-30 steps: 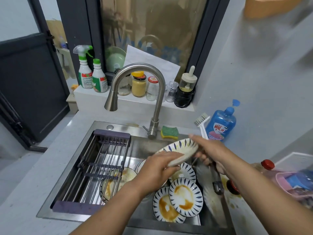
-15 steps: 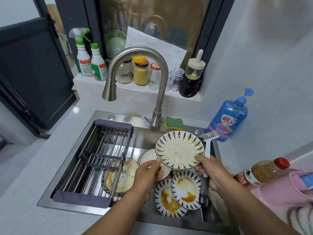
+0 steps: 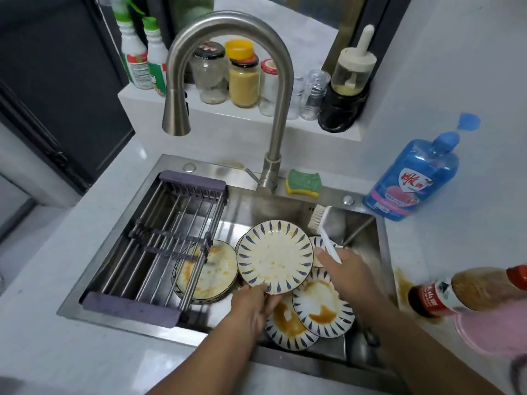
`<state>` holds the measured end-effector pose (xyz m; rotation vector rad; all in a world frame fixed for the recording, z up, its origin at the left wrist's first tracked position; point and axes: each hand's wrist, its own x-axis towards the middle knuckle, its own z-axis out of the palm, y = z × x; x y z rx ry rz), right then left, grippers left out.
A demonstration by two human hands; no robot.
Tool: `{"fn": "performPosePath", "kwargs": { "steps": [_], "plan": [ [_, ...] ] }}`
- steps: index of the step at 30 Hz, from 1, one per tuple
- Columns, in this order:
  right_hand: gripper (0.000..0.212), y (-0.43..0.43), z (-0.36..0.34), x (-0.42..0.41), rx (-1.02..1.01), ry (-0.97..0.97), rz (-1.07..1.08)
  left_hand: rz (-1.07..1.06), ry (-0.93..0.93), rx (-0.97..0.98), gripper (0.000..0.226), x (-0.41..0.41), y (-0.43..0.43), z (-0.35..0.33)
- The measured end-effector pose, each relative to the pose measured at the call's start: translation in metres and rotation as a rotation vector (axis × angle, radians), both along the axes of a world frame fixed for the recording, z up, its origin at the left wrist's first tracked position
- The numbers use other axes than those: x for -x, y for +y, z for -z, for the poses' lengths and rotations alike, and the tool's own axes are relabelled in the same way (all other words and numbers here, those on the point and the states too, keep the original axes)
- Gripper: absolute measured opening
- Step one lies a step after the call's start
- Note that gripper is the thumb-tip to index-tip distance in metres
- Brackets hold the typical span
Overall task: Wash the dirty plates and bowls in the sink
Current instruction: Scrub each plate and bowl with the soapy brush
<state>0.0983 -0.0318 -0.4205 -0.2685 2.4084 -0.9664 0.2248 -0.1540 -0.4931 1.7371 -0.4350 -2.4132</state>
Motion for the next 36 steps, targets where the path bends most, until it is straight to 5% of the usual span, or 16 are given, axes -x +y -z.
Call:
{"fn": "performPosePath", "kwargs": {
  "steps": [7,19,31,36],
  "plan": [
    [0.037,-0.010,0.018,-0.004,-0.089,0.071,-0.318,-0.278,-0.073,-0.157,0.034,0.005,-0.013,0.023],
    [0.039,-0.037,0.038,-0.009,-0.039,0.008,-0.530,-0.524,-0.087,-0.283,0.029,0.014,-0.031,0.038],
    [0.037,-0.045,0.063,-0.011,0.056,-0.073,-0.514,-0.681,-0.100,-0.339,0.009,0.013,-0.056,0.073],
    [0.039,-0.044,0.070,-0.004,0.095,-0.141,-0.394,-0.725,-0.100,-0.326,0.025,0.017,-0.056,0.078]
  ]
}}
